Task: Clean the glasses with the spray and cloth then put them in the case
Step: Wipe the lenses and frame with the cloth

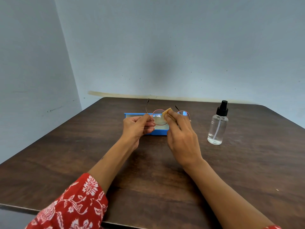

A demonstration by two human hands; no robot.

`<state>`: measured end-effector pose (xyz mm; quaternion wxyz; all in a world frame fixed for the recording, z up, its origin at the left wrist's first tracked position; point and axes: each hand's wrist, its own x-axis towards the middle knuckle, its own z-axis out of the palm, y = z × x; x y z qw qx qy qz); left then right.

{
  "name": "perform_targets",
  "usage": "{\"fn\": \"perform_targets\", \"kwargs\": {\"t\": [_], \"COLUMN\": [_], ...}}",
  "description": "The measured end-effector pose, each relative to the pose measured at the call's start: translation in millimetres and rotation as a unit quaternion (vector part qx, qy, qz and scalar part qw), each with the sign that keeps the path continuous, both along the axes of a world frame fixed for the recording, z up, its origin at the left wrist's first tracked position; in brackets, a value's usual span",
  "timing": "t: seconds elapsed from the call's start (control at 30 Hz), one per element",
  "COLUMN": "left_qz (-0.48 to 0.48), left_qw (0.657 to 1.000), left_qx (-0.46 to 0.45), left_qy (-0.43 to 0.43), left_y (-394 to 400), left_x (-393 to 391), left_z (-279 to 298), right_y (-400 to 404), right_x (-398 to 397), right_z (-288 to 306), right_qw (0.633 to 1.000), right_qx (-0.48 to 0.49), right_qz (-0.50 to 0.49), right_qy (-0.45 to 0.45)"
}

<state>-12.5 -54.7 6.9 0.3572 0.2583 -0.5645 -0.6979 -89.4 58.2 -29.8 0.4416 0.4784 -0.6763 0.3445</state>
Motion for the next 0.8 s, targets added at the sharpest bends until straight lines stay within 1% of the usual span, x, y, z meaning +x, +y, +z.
{"fn": "perform_targets", "kwargs": {"t": [0.07,0.17,0.23,0.33,0.43,0.63,0.8], "left_qz": [-0.005,-0.004,0.003,0.005,-0.004,0.008,0.020], "left_qw": [1.000,1.000,1.000,1.000,1.000,1.000,1.000], "left_qx": [-0.003,-0.003,0.000,0.003,-0.005,-0.008,-0.009], "left_qy": [0.000,0.008,0.012,0.008,0.000,0.012,0.009], "left_y": [2.3,2.7,0.5,-1.3,0.8,-3.0,-5.1], "left_x": [0.1,1.0,1.3,0.9,1.3,1.1,0.6], "left_z": [0.1,-0.1,0.3,0.0,-1.4,-1.1,-0.3], "right_y": [-2.4,-4.5,-3.1,-1.2,-4.3,-3.7,0.5], "right_x": [1.3,7.9,8.3,2.1,1.2,8.1,-4.0], "right_z": [0.0,-0.8,-0.9,-0.2,-1.1,-1.7,-0.6], "right_qw": [1.000,0.998,0.997,1.000,1.000,0.995,1.000], "right_qx": [0.008,0.036,0.044,0.014,0.014,0.061,0.004], "right_qz": [-0.002,0.031,0.046,0.011,-0.014,0.049,-0.004], "right_qy": [0.011,0.044,0.043,0.009,0.013,0.068,0.024]}}
